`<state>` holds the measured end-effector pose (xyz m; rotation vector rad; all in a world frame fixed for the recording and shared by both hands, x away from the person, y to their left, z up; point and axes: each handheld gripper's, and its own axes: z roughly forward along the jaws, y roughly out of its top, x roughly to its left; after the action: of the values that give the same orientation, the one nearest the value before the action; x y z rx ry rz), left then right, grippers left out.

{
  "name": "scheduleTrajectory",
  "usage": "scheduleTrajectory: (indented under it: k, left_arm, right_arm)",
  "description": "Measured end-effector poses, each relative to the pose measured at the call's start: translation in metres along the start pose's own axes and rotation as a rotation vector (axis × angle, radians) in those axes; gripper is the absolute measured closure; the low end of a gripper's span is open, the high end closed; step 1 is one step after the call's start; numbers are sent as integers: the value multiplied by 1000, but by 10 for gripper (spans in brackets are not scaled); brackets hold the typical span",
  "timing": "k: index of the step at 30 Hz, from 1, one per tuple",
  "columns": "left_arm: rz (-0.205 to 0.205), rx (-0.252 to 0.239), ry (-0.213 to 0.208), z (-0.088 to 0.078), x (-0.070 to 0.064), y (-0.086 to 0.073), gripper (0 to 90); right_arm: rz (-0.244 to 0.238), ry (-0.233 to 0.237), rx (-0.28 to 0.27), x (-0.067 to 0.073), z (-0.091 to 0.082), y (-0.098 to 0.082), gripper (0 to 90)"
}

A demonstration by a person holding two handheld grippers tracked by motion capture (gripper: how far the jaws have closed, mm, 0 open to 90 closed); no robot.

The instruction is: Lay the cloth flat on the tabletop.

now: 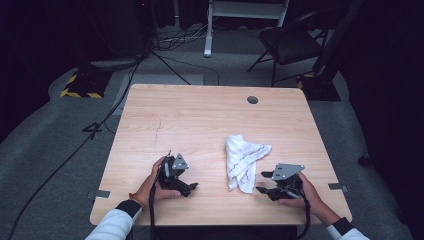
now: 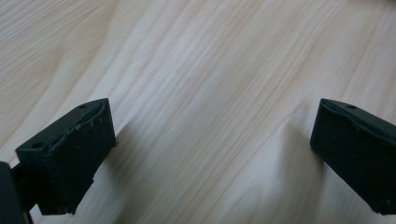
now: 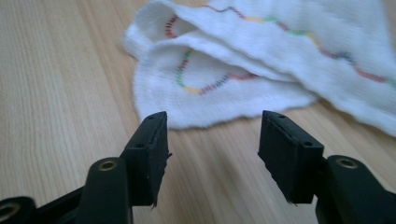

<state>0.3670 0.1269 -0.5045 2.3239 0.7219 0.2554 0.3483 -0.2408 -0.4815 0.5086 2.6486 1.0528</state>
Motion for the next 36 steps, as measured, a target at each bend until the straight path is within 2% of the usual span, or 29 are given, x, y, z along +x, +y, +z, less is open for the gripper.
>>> scheduleTrajectory:
  k: [1,5,6,7,10,13,16,21,24,26,27,29,32,34,36]
  left_arm:
    - [0,0,0,0,0,0,3]
    - [46,0,-48,16,-16,17,3]
    - [65,0,-66,25,-26,28,3]
    - [65,0,-66,25,-26,28,2]
    - [110,7,-97,37,-40,42,2]
    - [132,8,-114,48,-50,54,3]
    - [142,8,-125,57,-58,65,3]
    - [143,2,-133,64,-63,73,10]
    - [138,-9,-137,67,-64,77,50]
    - [136,-31,-133,68,-64,79,188]
    - [128,-40,-131,68,-63,79,188]
    - [125,-58,-129,66,-60,78,272]
    - [102,-80,-144,64,-52,77,452]
    - [109,-83,-149,63,-47,76,643]
    - [118,-70,-140,59,-41,77,731]
  right_arm:
    - [-2,8,-1,1,4,1,437]
    - [-10,36,-17,3,9,3,435]
    - [-15,44,-23,5,13,5,434]
    - [-15,44,-23,5,13,5,434]
    - [-55,51,8,11,21,8,431]
    - [-44,56,2,9,22,7,446]
    - [-19,58,-4,6,22,5,489]
    - [-10,48,-12,3,23,6,563]
    - [-3,40,-12,0,24,6,662]
    - [0,28,-12,-3,25,7,732]
    - [0,28,-12,-3,25,7,732]
    - [1,18,-10,-4,25,8,776]
    - [-2,7,-3,-5,25,8,833]
    - [0,-4,-14,-8,21,8,859]
    - [11,-29,-34,-11,15,10,864]
